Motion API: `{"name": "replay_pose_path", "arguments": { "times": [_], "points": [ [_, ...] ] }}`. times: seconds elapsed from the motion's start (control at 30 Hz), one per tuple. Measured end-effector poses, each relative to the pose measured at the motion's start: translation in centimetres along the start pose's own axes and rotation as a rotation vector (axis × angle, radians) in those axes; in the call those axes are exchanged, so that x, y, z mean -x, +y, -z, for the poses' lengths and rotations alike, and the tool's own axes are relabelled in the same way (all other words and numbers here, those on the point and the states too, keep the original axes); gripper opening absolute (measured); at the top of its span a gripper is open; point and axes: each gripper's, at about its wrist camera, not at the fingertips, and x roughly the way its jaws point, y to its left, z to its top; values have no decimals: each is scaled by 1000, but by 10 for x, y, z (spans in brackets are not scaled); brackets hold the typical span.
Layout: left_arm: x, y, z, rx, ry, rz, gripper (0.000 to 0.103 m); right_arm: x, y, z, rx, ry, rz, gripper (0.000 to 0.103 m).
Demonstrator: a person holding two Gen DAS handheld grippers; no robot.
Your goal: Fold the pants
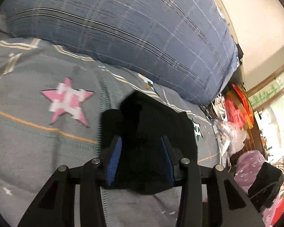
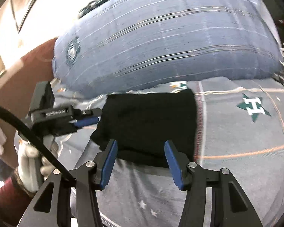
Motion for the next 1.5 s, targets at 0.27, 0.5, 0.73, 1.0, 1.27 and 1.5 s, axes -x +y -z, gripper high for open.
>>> {"name": "replay_pose_path", "arguments": {
  "times": [0.27,0.5,0.73,1.0,1.27,1.5],
  "points": [
    [-16,-6,23,-85,149,-139,3,-3,-7,0,-21,29,13,57],
    [-8,12,33,-6,129,-69,4,-39,9,-31,1,63,-35,57],
    [-5,23,37,44,100,-10,5,-131,51,-68,-60,313,-267,58],
    [0,45,29,107,81,17,6,-216,36,-78,-332,419,-309,58],
    [41,37,20,99,-14,-5,13,-126,6,-106,-325,190,-329,62],
    [7,5,-6,24,-26,-25,36,-106,-63,-97,-423,172,-208,63]
  ]
}}
